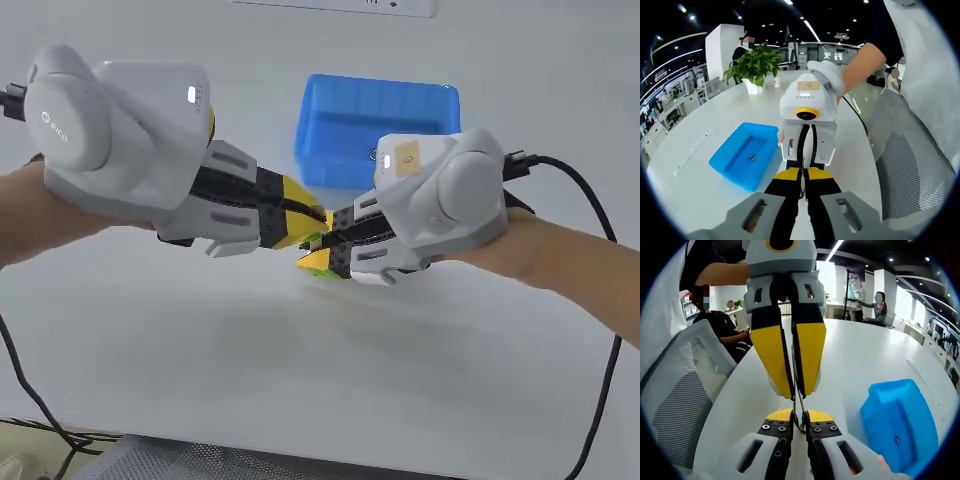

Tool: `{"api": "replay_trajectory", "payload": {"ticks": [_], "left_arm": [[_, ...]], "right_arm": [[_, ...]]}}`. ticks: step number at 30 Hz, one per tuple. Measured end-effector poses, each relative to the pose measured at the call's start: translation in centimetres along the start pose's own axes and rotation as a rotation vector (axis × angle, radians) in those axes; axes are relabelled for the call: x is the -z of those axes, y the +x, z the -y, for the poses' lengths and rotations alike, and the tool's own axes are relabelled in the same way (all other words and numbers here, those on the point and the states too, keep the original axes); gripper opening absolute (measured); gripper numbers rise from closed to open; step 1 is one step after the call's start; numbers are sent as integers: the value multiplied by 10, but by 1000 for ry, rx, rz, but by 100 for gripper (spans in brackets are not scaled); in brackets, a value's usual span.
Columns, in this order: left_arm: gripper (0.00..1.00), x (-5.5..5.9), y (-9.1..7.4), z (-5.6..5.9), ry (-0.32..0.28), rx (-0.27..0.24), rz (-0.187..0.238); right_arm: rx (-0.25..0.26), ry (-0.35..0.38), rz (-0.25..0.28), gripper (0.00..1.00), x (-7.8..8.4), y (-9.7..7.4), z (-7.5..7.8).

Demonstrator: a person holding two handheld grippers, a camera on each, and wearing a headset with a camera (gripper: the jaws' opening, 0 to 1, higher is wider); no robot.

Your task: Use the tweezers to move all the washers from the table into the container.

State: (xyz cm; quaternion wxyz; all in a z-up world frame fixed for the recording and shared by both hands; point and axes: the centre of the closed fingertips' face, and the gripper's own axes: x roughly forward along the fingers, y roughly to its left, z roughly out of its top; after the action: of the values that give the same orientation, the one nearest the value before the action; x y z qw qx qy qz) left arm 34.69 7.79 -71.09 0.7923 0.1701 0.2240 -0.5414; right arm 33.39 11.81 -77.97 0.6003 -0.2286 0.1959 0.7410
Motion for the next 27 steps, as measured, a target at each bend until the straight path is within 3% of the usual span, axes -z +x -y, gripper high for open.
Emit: {"api": "replay_trajectory", "payload": {"ticks": [5,27], "left_arm": [[7,-1,1,0,-29,1,2],[10,-5,-6,1,-13,-7,0]], "right_arm": [[-2,3,6,10,0,0,-1],[0,15,24,9,-4,-4,1]]}}
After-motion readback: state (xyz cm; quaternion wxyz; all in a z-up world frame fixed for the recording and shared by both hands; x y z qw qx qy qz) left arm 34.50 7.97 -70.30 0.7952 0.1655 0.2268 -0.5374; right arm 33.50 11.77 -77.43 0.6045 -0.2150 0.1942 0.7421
